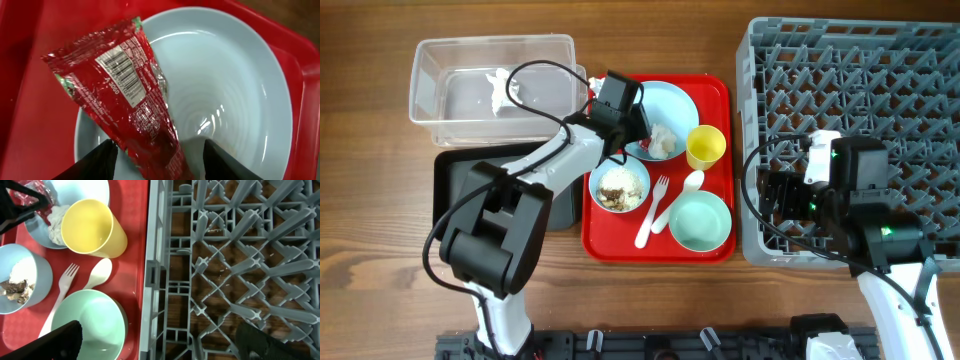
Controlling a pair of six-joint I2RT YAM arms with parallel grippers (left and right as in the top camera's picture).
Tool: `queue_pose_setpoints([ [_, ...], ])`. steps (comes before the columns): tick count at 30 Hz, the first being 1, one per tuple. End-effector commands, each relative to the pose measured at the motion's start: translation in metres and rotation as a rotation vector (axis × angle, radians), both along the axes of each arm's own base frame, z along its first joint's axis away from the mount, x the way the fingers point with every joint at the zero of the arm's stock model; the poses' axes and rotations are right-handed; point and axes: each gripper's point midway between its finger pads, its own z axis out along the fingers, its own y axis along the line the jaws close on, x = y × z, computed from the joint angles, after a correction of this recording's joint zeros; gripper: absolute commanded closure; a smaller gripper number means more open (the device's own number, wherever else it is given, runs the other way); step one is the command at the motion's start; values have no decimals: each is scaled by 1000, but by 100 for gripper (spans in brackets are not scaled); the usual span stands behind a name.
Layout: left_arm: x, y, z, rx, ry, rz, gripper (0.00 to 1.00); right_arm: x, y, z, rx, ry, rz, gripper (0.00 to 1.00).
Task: Sort waste into correct bins and load items into the dishwasher rack
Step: 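Grasp the red wrapper on the plate and carry it to the bin, then grasp the remaining tissue on the plate and drop it in the bin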
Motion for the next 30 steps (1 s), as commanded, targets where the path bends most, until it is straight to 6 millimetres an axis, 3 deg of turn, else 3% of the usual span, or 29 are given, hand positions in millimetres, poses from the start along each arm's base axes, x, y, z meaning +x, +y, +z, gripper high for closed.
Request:
queue_pose_setpoints([
  [1,2,1,-17,17,10,14,44,3,3,9,16,-19,6,0],
  [7,7,-2,-26,12,0,12,45,3,5,9,22,-18,10,0],
  [9,11,-4,-23,2,-18,12,58,3,5,9,22,-18,9,0],
  [13,11,-4,-22,2,-19,12,94,3,5,9,21,-18,10,0],
  [17,15,0,-11,-8,-44,19,96,3,5,9,21,-18,10,0],
  [19,24,6,21,-28,-105,34,96,3,5,9,21,-18,10,0],
  [24,38,45,111,-35,-284,59,96,3,5,9,21,-18,10,0],
  [26,40,78,142,-14,-337,131,96,3,5,9,21,-19,10,0],
  [28,40,114,155,14,-347,194,96,3,5,9,22,-19,10,0],
  [30,39,153,148,40,-306,273,96,3,5,9,21,-19,10,0],
])
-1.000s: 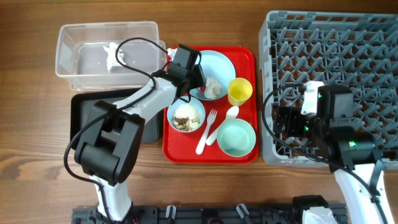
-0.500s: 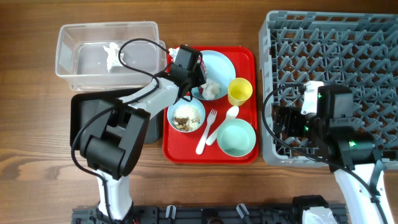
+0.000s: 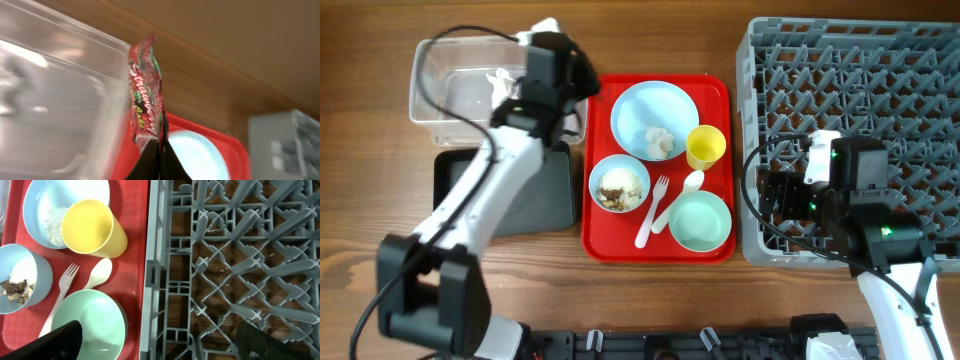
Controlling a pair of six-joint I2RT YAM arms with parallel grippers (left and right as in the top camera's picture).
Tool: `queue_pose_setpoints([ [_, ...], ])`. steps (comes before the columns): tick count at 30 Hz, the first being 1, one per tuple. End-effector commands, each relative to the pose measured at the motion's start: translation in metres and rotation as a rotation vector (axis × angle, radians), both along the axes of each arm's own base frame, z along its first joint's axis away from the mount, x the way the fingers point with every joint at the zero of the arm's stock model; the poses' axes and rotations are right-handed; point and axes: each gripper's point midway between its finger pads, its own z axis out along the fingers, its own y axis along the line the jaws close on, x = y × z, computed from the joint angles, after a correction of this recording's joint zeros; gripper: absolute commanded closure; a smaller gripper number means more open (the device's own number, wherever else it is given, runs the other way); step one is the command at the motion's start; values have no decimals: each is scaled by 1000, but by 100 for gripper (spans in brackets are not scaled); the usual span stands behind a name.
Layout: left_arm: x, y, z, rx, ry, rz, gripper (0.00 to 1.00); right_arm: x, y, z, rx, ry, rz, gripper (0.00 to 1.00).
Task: Sort waste into correct bins and load items into the dishwasher rack
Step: 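Grasp the remaining tissue on the plate and drop it in the bin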
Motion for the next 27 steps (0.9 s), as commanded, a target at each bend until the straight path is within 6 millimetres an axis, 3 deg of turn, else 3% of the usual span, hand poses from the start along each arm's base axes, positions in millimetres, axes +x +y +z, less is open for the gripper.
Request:
queue_pose_setpoints([
  [1,0,68,-10,44,54,141,96,3,5,9,21,-19,10,0],
  [3,-1,95,-19,9,92,230,94,3,5,9,21,-20,10,0],
  [4,-1,105,-22,-6,101,263,71,3,5,9,21,-20,10,0],
  [6,0,109,-21,-14,97,267,55,3,5,9,21,-19,10,0],
  [9,3,68,-15,-77,79,83,48,3,5,9,21,-20,10,0],
  [12,-6,7,-13,-9,51,-179,49,3,5,9,21,-20,10,0],
  [13,-15,-23,-14,58,36,-297,46,3,5,9,21,-20,10,0],
  [14,-20,-38,-15,88,28,-354,43,3,5,9,21,-20,10,0],
  [15,-29,-68,-20,126,17,-449,39,3,5,9,21,-19,10,0],
  [17,-36,-92,-31,152,26,-509,35,3,5,9,21,-19,9,0],
  [18,-43,-113,-48,157,53,-556,32,3,5,9,22,-18,9,0],
  [24,-57,-142,-124,185,193,-631,31,3,5,9,21,-18,10,0],
  [27,-63,-148,-150,196,240,-650,32,3,5,9,22,-18,9,0],
])
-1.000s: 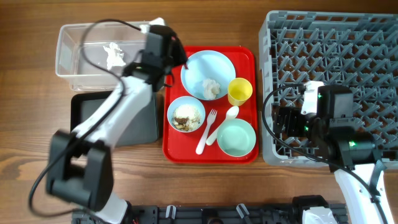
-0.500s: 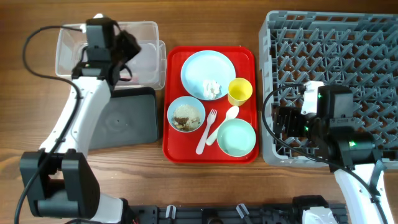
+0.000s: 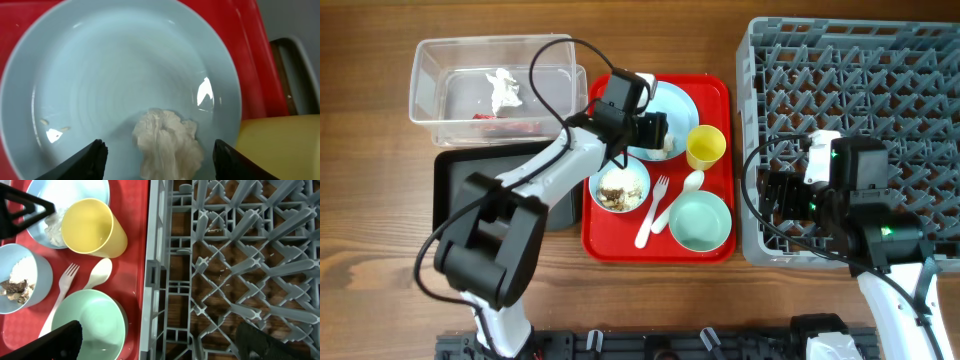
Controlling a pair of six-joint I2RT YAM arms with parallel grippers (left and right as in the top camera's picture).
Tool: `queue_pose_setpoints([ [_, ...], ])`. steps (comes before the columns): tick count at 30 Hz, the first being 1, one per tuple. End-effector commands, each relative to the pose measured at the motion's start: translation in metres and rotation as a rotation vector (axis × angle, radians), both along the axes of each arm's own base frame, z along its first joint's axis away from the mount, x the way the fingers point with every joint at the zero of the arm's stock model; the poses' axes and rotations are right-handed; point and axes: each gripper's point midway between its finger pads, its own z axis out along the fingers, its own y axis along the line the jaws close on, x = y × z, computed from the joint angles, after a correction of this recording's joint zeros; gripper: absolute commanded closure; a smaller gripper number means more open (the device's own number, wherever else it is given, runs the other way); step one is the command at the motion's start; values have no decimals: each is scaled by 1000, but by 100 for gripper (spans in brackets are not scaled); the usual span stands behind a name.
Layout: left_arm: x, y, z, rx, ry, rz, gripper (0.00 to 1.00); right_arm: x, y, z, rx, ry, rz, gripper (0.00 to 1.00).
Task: Sort waste into correct bins and load items into the dishwasher rack
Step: 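Grasp the remaining tissue on the plate and drop it in the bin, then grasp the rice bowl rim with the left gripper and lift it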
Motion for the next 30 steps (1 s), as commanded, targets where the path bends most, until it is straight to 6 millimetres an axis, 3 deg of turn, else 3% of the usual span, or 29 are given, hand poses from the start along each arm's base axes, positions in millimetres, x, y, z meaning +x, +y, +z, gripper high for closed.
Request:
queue_pose_setpoints([
  [1,-8,-8,-27,31,36,-44,35,3,5,9,21,-18,9,0],
  [2,-9,-9,-30,34,41,-45,41,3,5,9,21,-18,9,0],
  [7,-11,-8,-31,39,50,-45,96,3,5,9,21,-18,9,0],
  [10,-1,0,-16,42,9,-13,96,3,5,9,21,-18,9,0],
  [13,18,19,36,-2,-94,43,96,3,5,9,21,-18,9,0],
  [17,43,80,118,-45,-259,198,96,3,5,9,21,-18,9,0],
  [19,53,132,154,-46,-339,314,96,3,5,9,21,-18,9,0],
  [20,56,154,161,-36,-356,364,96,3,5,9,21,-18,9,0],
  [22,60,193,161,-19,-351,445,96,3,5,9,21,-18,9,0],
  [23,61,216,152,-1,-321,492,95,3,5,9,21,-18,9,0],
  [24,60,227,146,9,-301,514,95,3,5,9,21,-18,9,0],
  [25,60,235,140,17,-283,530,90,3,5,9,21,-18,9,0],
  [26,59,247,127,30,-246,553,72,3,5,9,21,-18,9,1],
  [27,58,249,121,36,-229,558,61,3,5,9,21,-18,9,0],
  [29,58,250,117,39,-219,559,50,3,5,9,21,-18,10,0],
  [30,58,249,120,37,-225,558,50,3,5,9,21,-18,9,0],
])
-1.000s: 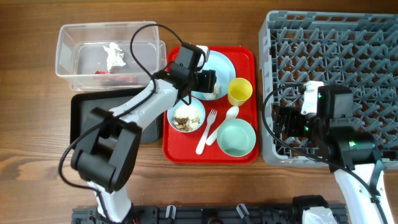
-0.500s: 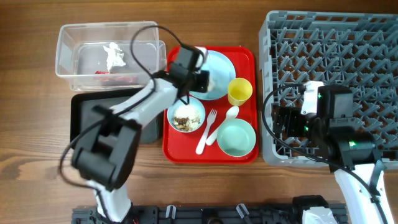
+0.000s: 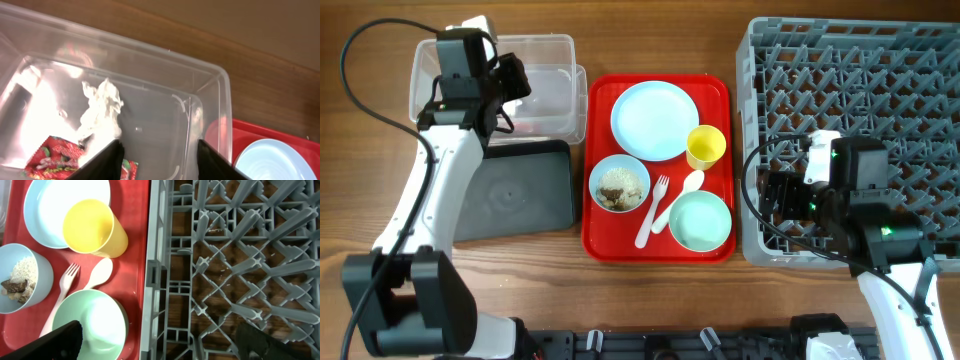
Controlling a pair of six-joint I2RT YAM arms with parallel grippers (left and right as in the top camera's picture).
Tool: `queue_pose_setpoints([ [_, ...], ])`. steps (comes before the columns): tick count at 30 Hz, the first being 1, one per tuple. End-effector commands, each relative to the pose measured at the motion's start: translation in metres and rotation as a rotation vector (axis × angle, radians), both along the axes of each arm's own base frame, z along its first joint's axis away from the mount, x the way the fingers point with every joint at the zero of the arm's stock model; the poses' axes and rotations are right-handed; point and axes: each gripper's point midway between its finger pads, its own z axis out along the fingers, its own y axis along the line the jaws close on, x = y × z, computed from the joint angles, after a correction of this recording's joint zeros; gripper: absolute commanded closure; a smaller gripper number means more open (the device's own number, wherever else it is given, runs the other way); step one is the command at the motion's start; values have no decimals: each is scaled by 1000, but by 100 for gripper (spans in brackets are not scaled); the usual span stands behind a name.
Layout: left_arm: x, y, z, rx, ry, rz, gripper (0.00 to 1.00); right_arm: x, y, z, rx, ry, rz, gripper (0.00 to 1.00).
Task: Sort waste into correct bins and load items into the dishwasher rack
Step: 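Grasp the rice bowl rim with the left gripper and lift it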
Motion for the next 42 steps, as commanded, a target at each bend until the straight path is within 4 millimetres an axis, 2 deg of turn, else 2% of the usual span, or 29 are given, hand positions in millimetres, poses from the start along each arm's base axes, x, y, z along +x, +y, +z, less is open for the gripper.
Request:
queue_pose_setpoints([
  [1,0,-2,2,2,-4,-9,51,3,4,9,19,-19,8,0],
  [3,-13,-18,13,-23,6,-58,54,3,4,9,18,-19,8,0],
  [4,-24,-33,15,-50,32,-96,59,3,4,9,19,-19,8,0],
  [6,-49,-63,11,-89,113,-139,57,3,4,9,18,-20,8,0],
  [8,-76,-97,-8,-114,238,-183,56,3,4,9,19,-20,8,0],
  [10,-106,-140,-31,-107,363,-261,50,3,4,9,19,-19,8,0],
  [13,-130,-189,-56,-63,445,-389,48,3,4,9,18,-19,8,0],
  [15,-146,-220,-84,-39,515,-436,48,3,4,9,19,-18,8,0],
  [17,-156,-237,-108,-11,564,-465,48,2,4,8,18,-14,8,0],
  [21,-170,-251,-146,23,651,-477,48,2,4,7,18,-11,8,0],
  [23,-173,-253,-159,36,673,-482,53,2,4,8,18,-11,7,0],
  [25,-174,-252,-162,40,683,-480,67,1,4,7,18,-9,8,0],
  [26,-173,-252,-162,42,681,-478,77,1,4,7,18,-9,8,0],
  [28,-173,-251,-162,49,681,-474,83,1,4,7,18,-8,8,0],
  [30,-174,-250,-162,51,686,-474,95,1,4,7,18,-8,8,0],
  [32,-175,-249,-159,51,684,-474,96,1,4,7,18,-6,8,0],
  [35,-173,-245,-135,50,643,-467,96,0,4,7,18,-4,8,0],
  [39,-168,-243,-79,-4,520,-475,96,0,4,7,18,-4,8,0],
  [41,-163,-231,-55,-31,473,-451,96,0,4,7,18,-5,8,0],
  [42,-158,-215,-40,-51,447,-413,96,0,4,7,17,-5,8,0],
])
